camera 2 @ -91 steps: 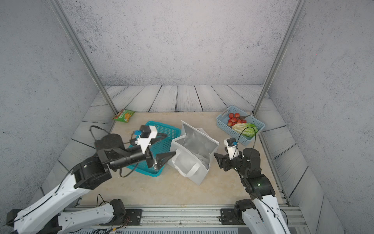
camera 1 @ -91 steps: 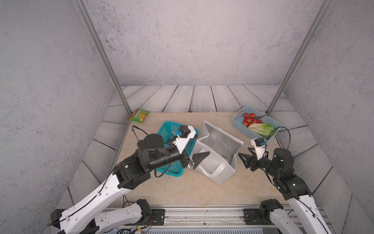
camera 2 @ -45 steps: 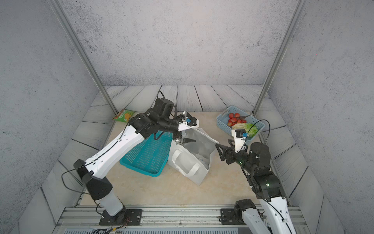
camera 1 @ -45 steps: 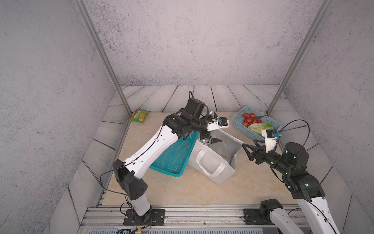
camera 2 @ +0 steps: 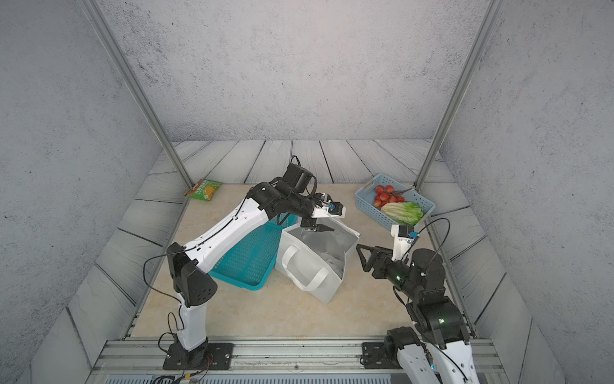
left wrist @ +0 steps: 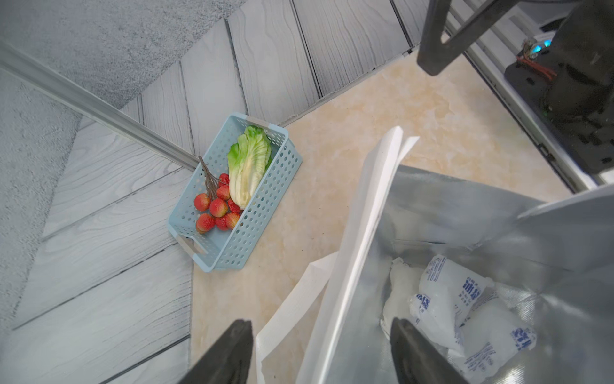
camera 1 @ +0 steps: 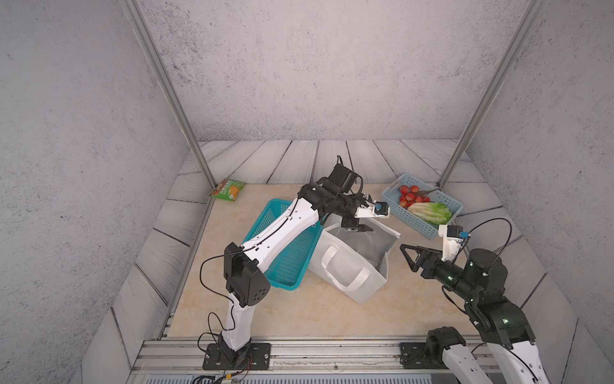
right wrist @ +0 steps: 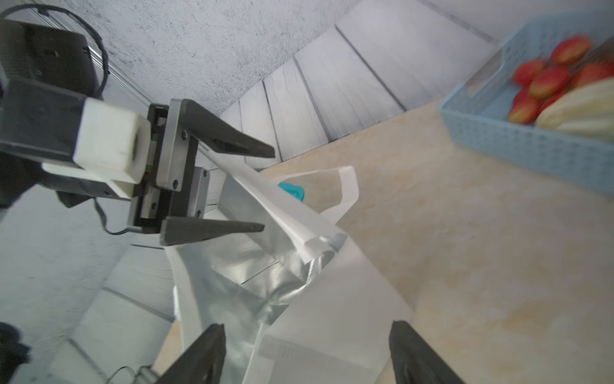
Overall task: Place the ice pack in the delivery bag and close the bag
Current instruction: Adjust the delivery bag at the center of the board.
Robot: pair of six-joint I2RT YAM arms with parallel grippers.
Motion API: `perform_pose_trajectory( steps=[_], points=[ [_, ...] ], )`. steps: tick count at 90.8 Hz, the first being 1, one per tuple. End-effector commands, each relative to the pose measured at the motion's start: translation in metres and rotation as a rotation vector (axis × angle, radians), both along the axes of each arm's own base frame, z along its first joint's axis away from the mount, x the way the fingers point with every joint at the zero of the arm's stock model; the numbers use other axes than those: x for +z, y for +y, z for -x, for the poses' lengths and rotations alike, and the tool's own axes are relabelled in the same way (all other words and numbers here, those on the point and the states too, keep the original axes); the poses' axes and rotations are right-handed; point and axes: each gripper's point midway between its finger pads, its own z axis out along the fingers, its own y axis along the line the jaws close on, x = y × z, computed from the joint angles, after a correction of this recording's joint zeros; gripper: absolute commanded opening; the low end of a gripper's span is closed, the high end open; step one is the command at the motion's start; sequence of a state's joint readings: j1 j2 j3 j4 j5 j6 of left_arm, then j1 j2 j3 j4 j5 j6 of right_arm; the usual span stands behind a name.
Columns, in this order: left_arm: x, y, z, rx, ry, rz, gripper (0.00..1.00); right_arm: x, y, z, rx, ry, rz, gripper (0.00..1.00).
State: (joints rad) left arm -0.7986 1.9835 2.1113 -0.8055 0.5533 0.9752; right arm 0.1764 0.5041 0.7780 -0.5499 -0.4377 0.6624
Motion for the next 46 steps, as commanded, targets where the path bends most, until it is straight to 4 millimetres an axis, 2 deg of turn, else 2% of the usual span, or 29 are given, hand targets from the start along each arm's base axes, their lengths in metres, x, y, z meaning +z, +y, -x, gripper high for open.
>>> perform_pose_trajectory(
  steps=[1, 8, 19, 29, 37, 46],
  points=[
    [-0.001, 0.0, 0.001, -0.009, 0.006, -0.003, 0.62, 0.004, 0.018, 0.008, 0.049, 0.16, -0.198, 0.8],
    [-0.002, 0.001, 0.0, -0.004, 0.003, -0.006, 0.33, 0.005, 0.024, 0.004, 0.057, 0.252, -0.233, 0.81],
    [-0.006, 0.002, -0.001, 0.012, 0.011, -0.019, 0.11, -0.005, 0.041, 0.003, 0.112, 0.448, -0.297, 0.78],
    [-0.004, 0.003, 0.002, 0.009, 0.024, -0.014, 0.06, -0.013, 0.034, 0.011, 0.033, 0.519, -0.235, 0.8],
    [-0.002, 0.003, 0.002, 0.012, 0.026, -0.015, 0.0, -0.026, 0.032, 0.014, -0.02, 0.592, -0.201, 0.85],
    [0.001, 0.004, 0.003, 0.022, 0.04, -0.009, 0.0, -0.038, 0.036, 0.017, -0.032, 0.653, -0.104, 0.85]
  ],
)
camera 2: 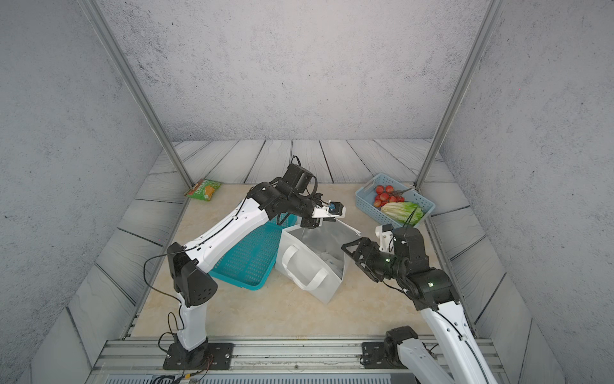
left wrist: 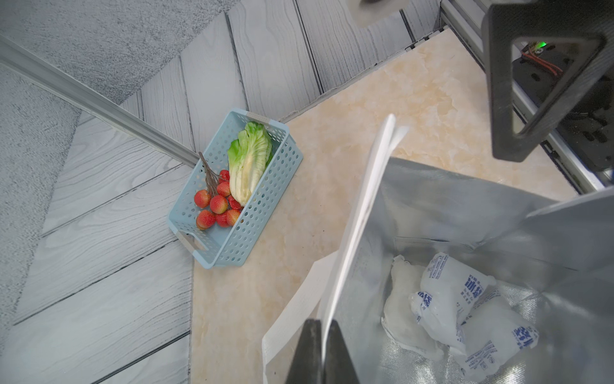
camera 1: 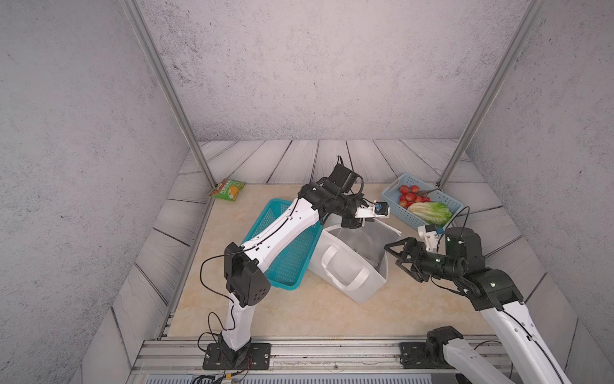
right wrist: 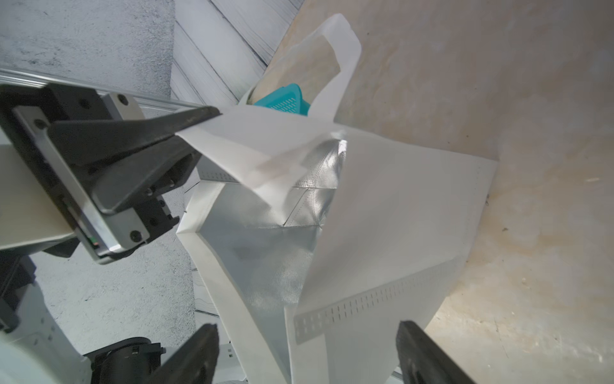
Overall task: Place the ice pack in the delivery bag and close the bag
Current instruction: Adjust the delivery bag at the center of the board.
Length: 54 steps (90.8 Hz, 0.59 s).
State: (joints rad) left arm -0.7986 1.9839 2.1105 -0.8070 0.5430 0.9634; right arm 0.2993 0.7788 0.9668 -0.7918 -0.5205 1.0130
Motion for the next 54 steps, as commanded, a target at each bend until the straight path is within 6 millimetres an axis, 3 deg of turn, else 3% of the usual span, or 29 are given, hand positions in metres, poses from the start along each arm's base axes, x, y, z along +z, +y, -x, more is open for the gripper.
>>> perform_pose_trajectory(
  steps=[1, 13, 23, 31, 40, 54],
  points=[
    [0.003, 0.003, 0.005, 0.006, 0.039, 0.0, 0.0, -0.016, -0.003, 0.008, -0.028, 0.112, 0.107, 0.85],
    [0.009, 0.002, 0.009, 0.015, 0.079, 0.017, 0.0, -0.026, 0.003, 0.006, -0.014, 0.146, 0.205, 0.74],
    [0.011, 0.005, 0.011, 0.031, 0.095, 0.014, 0.0, -0.029, -0.004, 0.004, -0.019, 0.155, 0.311, 0.55],
    [0.013, 0.008, 0.012, 0.043, 0.106, 0.01, 0.0, -0.029, -0.004, 0.003, 0.003, 0.145, 0.353, 0.26],
    [0.019, 0.013, 0.014, 0.072, 0.127, 0.009, 0.0, -0.023, -0.013, 0.001, 0.017, 0.103, 0.423, 0.03],
    [0.028, 0.028, 0.025, 0.113, 0.212, 0.009, 0.0, -0.002, -0.046, -0.008, -0.009, -0.009, 0.604, 0.0]
  ],
)
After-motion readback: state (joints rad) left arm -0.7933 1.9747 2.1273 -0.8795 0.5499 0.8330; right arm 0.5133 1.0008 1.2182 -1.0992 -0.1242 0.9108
